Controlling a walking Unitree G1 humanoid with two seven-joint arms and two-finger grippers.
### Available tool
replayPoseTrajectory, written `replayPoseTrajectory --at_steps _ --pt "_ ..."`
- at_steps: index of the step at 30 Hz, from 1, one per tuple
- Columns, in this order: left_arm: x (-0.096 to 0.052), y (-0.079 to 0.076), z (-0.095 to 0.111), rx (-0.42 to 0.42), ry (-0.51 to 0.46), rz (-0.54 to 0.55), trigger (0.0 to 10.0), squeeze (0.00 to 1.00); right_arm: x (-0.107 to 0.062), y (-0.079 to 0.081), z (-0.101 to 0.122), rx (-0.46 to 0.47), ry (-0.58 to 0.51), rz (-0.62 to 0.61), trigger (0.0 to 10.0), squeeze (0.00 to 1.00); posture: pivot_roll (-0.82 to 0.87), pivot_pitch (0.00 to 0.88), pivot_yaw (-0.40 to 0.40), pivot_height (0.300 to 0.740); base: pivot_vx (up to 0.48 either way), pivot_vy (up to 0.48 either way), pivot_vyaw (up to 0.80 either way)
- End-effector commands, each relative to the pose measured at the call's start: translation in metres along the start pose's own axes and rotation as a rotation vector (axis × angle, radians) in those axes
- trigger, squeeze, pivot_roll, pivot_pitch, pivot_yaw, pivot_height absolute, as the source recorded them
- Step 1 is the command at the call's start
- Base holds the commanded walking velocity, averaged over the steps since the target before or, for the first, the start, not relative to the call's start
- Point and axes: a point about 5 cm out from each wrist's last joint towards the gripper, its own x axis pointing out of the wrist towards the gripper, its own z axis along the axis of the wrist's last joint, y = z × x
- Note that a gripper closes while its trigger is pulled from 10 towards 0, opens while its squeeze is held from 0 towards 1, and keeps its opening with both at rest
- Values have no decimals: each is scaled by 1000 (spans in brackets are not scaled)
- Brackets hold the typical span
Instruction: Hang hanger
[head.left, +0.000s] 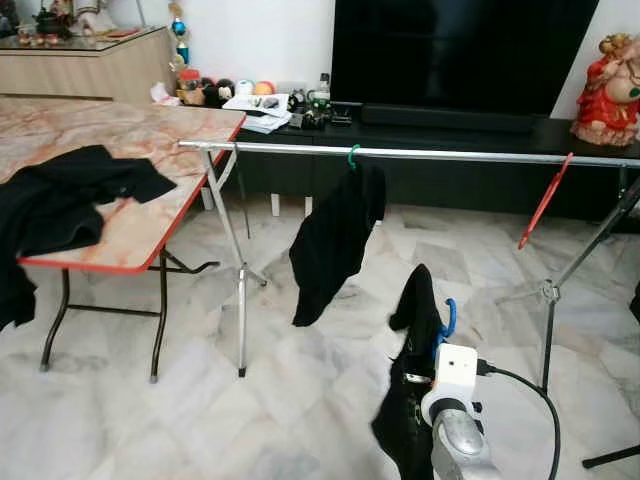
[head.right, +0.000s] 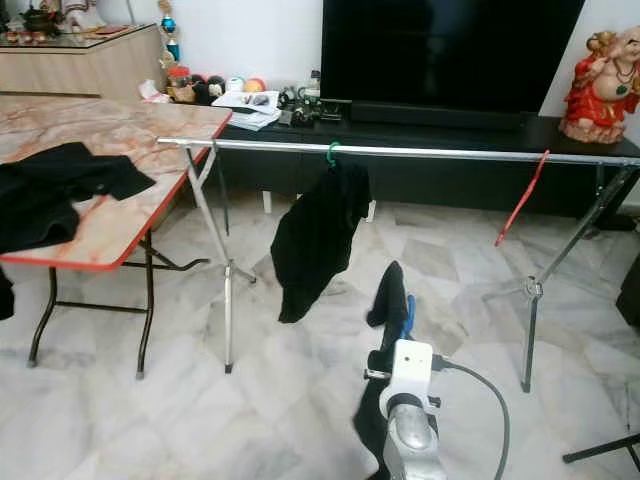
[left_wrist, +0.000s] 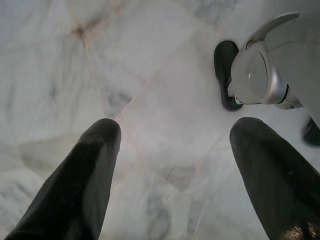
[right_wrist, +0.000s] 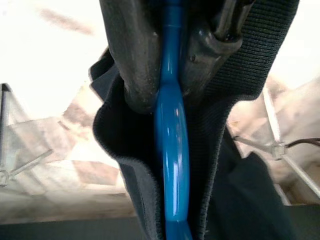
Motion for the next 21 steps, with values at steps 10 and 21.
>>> replayPoseTrajectory --at_steps 10,21 --pt "-1 0 -7 -8 17 3 10000 0 1 -3 -2 -23 24 5 10000 0 189 0 -7 740 0 0 0" --pt "-1 0 -7 -23 14 10 10000 0 1 -1 -9 -58 76 35 10000 0 216 0 -8 740 0 0 0"
